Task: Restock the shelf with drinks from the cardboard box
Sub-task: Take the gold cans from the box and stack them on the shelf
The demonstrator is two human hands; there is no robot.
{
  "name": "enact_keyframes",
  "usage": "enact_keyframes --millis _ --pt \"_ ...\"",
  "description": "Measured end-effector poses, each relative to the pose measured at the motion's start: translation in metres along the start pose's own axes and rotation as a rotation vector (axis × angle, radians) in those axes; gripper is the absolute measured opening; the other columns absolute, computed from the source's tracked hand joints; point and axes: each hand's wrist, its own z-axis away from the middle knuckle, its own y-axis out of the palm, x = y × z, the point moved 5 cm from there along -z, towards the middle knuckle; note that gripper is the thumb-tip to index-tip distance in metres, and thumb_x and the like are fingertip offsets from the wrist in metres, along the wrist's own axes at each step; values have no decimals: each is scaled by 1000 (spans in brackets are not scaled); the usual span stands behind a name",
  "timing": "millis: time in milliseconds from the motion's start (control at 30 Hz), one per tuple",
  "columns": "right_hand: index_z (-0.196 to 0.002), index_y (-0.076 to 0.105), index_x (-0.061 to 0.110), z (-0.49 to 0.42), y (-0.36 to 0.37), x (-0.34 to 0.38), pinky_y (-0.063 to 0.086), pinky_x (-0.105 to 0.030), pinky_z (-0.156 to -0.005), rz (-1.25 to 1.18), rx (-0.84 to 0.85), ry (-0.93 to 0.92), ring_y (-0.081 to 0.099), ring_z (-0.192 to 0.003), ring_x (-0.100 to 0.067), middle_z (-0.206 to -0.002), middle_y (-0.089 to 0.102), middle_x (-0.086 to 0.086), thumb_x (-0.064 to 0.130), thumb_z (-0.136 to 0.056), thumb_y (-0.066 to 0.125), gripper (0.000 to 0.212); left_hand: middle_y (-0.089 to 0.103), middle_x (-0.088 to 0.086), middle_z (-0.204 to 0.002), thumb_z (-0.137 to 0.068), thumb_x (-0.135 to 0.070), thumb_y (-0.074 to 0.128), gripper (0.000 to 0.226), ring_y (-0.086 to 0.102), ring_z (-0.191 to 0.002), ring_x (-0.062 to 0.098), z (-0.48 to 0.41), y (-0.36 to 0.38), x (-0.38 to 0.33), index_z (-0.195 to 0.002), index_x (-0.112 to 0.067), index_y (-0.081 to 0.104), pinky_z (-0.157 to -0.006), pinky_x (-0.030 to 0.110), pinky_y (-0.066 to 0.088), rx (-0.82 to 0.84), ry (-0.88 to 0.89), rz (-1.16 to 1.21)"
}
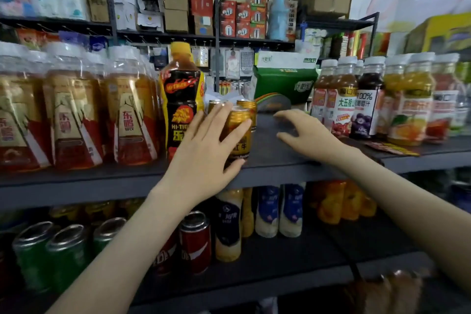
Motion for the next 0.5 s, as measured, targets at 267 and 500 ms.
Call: enact_keyframes --millis 267,500 --pt "-130 51 14 113 -14 68 38 -23 -94 -103 -66 -191 48 -115 -11 -124 52 0 20 -96 55 35 42 12 -145 -94 -33 46 51 39 -132 27 100 -22 -43 -141 -13 45 -112 37 25 1 -170 321" --pt "-137 45 19 207 86 163 40 -9 -83 -349 323 -384 46 -103 2 -122 49 7 23 -96 53 42 28 -7 -150 -97 -32 50 55 37 -130 12 315 -29 -70 -148 -26 29 -94 19 35 430 -727 498"
